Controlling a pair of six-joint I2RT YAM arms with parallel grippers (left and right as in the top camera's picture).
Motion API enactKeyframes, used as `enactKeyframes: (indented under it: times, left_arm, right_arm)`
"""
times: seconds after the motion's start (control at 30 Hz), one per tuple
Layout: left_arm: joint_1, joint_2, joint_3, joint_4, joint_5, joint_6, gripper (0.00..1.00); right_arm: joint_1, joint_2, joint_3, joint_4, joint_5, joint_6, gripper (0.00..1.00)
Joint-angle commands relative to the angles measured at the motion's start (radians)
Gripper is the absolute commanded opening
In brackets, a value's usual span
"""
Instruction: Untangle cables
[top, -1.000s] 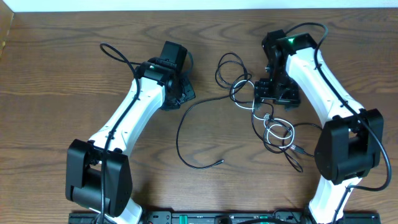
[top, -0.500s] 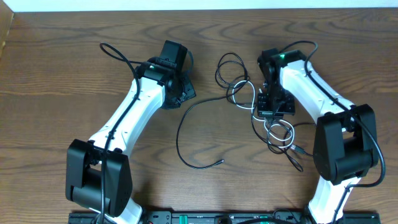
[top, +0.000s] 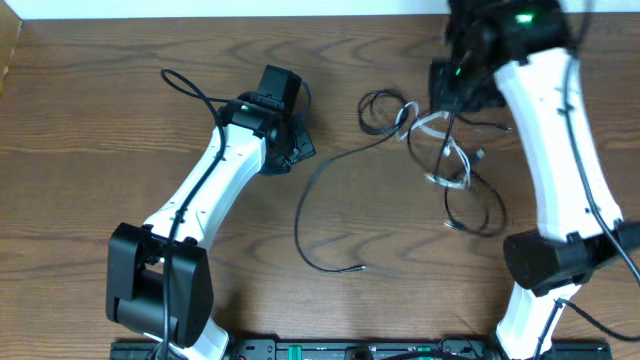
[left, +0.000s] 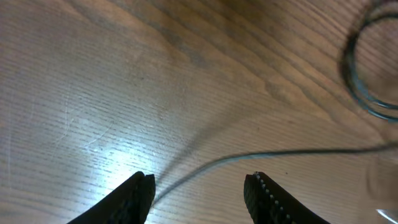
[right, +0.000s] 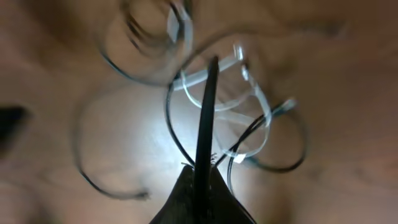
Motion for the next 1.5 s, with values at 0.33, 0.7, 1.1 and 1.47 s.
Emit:
enactKeyframes:
  times: [0.33,0.7,1.1,1.47]
  left_arm:
    - [0.000,0.113,-0.007,0.007,0.158,0.055,0.52]
    - [0.000,0.111,-0.007,0.051,0.432,0.269,0.52]
    - [0.000,0.111,-0.007,0.054,0.515,0.340,0.52]
    - [0.001,0.111,-0.006,0.069,0.505,0.329,0.52]
  right_arm:
    - [0.000,-0.007,0.615,0.269,-0.118,-0.024,0.01]
    - [0.000,-0.001,0.536,0.286,-0.425,-0.022,0.01]
    - [-0.062,-0.087,0.517,0.903,-0.670,0.254,0.01]
    - [-0.106,-0.162,0.514,0.555,-0.144,0.129,0.01]
